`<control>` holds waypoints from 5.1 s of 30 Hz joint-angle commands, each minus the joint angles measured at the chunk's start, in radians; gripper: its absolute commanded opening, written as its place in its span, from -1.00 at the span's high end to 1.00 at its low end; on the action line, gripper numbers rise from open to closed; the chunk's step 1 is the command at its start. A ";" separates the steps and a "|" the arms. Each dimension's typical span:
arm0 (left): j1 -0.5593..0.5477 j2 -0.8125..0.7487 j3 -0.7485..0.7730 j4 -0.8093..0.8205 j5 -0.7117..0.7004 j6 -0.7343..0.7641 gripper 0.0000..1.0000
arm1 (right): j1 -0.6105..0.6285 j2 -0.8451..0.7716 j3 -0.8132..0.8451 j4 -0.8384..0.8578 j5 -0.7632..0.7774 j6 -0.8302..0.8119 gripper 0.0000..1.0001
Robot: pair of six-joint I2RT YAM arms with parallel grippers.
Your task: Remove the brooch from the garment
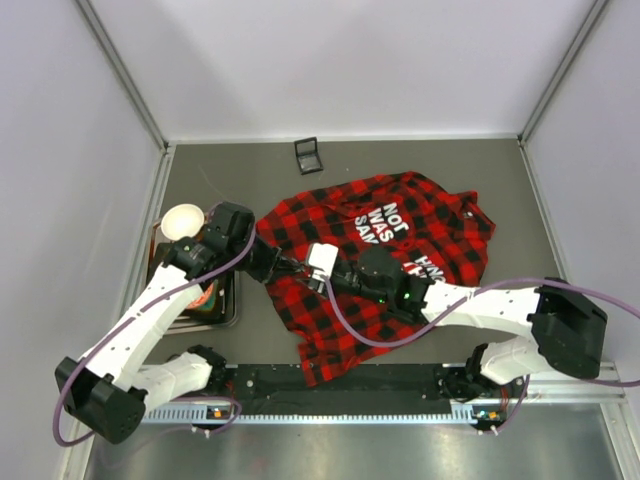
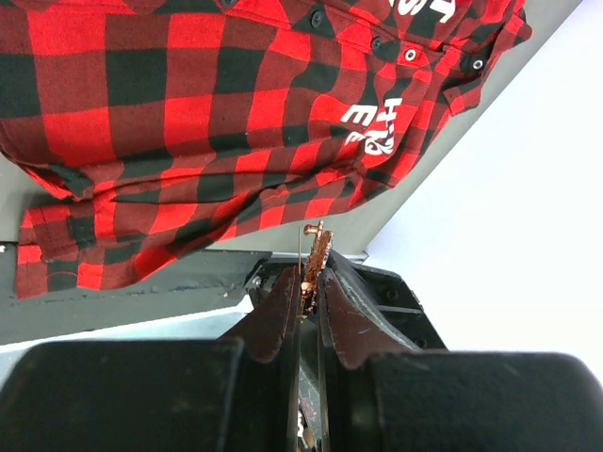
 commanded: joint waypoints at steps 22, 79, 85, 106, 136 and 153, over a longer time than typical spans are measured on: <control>0.003 -0.052 0.003 0.029 0.026 -0.120 1.00 | 0.141 0.047 0.003 0.082 0.355 -0.177 0.82; 0.025 -0.204 0.060 0.219 -0.027 0.835 -0.81 | -0.274 -0.102 0.021 -0.134 -0.610 0.688 1.00; 0.028 -0.190 -0.029 0.345 0.225 0.802 -0.93 | -0.367 -0.128 -0.017 -0.037 -0.799 0.834 1.00; 0.032 -0.164 -0.166 0.623 0.456 0.662 0.35 | -0.445 -0.042 -0.023 0.309 -0.782 1.153 1.00; 0.032 -0.091 -0.203 0.690 0.506 0.605 1.00 | -0.442 -0.024 -0.058 0.387 -0.762 1.231 0.76; 0.035 -0.069 -0.137 0.512 0.509 0.748 1.00 | -0.459 -0.073 -0.006 0.158 -0.672 1.171 0.01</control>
